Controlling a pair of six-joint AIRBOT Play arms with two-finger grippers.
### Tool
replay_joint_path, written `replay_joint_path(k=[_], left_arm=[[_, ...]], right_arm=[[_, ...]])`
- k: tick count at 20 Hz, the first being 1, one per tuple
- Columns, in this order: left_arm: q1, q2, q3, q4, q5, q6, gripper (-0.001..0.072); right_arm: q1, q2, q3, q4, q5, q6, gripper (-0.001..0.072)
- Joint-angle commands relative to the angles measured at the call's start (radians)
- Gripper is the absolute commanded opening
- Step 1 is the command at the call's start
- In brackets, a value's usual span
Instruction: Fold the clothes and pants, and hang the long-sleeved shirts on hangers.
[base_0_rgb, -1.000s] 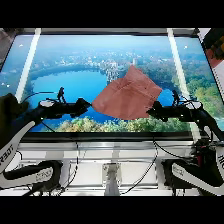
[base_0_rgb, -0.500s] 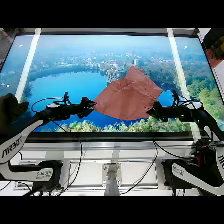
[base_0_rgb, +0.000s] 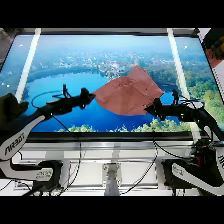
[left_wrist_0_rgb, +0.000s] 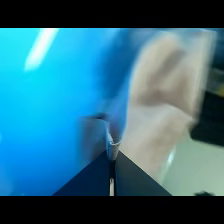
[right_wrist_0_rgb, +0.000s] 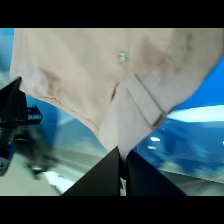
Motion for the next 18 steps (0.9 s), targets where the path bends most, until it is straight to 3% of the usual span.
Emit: replay_joint_path(k=[1, 4, 9, 14, 18], left_arm=[[-0.018, 0.064, 0.188, -0.052, -0.011, 0.114, 0.0004], [-0.055, 0.103, 0.387, 0.067, 0.085, 0.126, 0.0004], [-0.123, 0.097, 0.627, 0.334, 0.353, 0.097, 0.0004], [-0.122, 0.066, 0.842, 0.471, 0.414, 0.097, 0.0004], [-0.108, 0.048, 0.916, 0.521, 0.44, 0.097, 0.0004]], right_arm=[[0.0, 0.0, 0.003, 0.209, 0.043, -0.015, 0.0009], [0.011, 0.0, 0.09, 0.335, 0.088, -0.074, 0.001], [0.016, -0.062, 0.456, 0.279, -0.075, -0.035, 0.0008], [0.061, -0.289, 0.912, 0.261, -0.07, 0.077, 0.0008], [0.135, -0.431, 1.152, 0.246, -0.13, 0.08, 0.0008]])
